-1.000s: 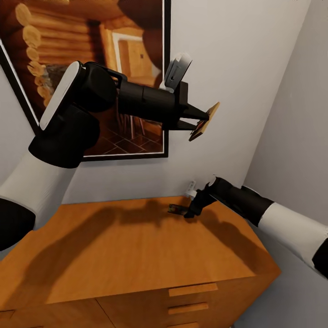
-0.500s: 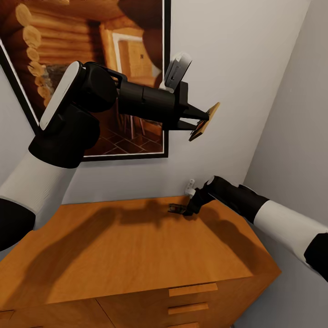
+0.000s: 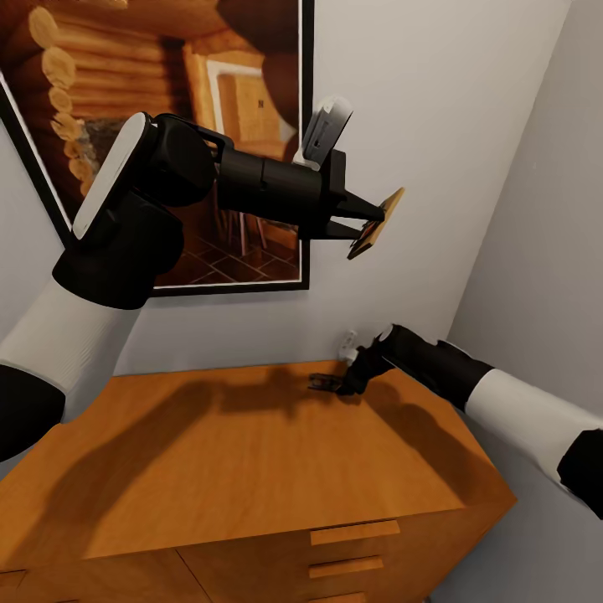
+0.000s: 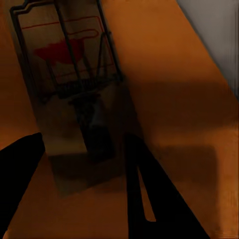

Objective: Take the four mousetraps from the cabinet in the bathroom and place them on the bathroom floor. Make sure all four end up on the same floor surface, and ensure that at least two of them are either under or directly next to the same bathroom sink.

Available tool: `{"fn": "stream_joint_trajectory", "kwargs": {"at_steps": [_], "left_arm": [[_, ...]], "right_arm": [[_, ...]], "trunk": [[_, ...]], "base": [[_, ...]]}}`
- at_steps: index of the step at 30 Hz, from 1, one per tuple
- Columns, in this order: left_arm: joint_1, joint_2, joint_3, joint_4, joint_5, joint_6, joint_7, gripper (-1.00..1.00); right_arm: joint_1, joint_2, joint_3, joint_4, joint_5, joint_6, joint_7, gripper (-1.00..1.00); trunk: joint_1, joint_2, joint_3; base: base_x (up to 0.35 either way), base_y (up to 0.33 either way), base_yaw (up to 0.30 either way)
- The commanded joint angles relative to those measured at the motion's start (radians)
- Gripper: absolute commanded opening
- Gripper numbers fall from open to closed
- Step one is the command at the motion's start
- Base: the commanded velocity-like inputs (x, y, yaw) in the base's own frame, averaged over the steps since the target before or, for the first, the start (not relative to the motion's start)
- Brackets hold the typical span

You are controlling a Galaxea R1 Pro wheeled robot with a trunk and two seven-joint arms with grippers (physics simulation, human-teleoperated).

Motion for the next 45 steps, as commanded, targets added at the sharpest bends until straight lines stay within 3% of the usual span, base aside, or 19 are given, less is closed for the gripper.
{"fn": "stream_joint_trajectory", "kwargs": {"at_steps": [1,9,16,21,26,34,45], "left_arm": [[-0.001,0.000,-0.001,0.000,0.008,0.000,0.007,-1.00],[-0.001,0.000,-0.001,0.000,0.007,0.000,0.007,-1.00],[-0.001,-0.001,-0.001,0.000,0.008,0.000,0.007,-1.00],[-0.001,-0.001,-0.001,0.000,0.007,0.000,0.007,-1.00],[-0.001,-0.001,-0.001,0.000,0.007,0.000,0.007,-1.00],[-0.001,-0.001,0.001,0.000,0.008,0.000,0.007,-1.00],[-0.001,-0.003,0.001,-0.002,0.008,0.000,0.007,-1.00]], "right_arm": [[0.019,0.001,0.038,-0.001,-0.003,0.007,-0.003,-1.00],[0.019,0.006,0.044,-0.002,-0.003,0.008,-0.002,-1.00],[0.018,0.004,0.100,-0.010,0.000,0.008,-0.001,-1.00],[0.018,0.001,0.098,-0.041,0.000,0.010,0.000,-1.00],[0.017,-0.001,0.096,-0.156,0.000,0.024,0.000,-1.00],[0.016,-0.002,0.079,-0.312,0.000,0.135,-0.001,-1.00],[0.016,-0.001,0.046,-0.381,0.001,0.207,-0.001,-1.00]], "trunk": [[0.000,0.000,-0.001],[0.000,0.000,-0.001],[0.000,0.000,-0.001],[0.000,0.000,-0.001],[0.000,0.000,-0.001],[0.000,0.000,-0.001],[0.000,0.000,-0.001]], "base": [[0.000,0.000,0.000],[0.000,0.000,0.000],[0.000,0.000,0.000],[0.000,0.000,0.000],[0.000,0.000,0.000],[0.000,0.000,0.000],[0.000,0.000,0.000]]}}
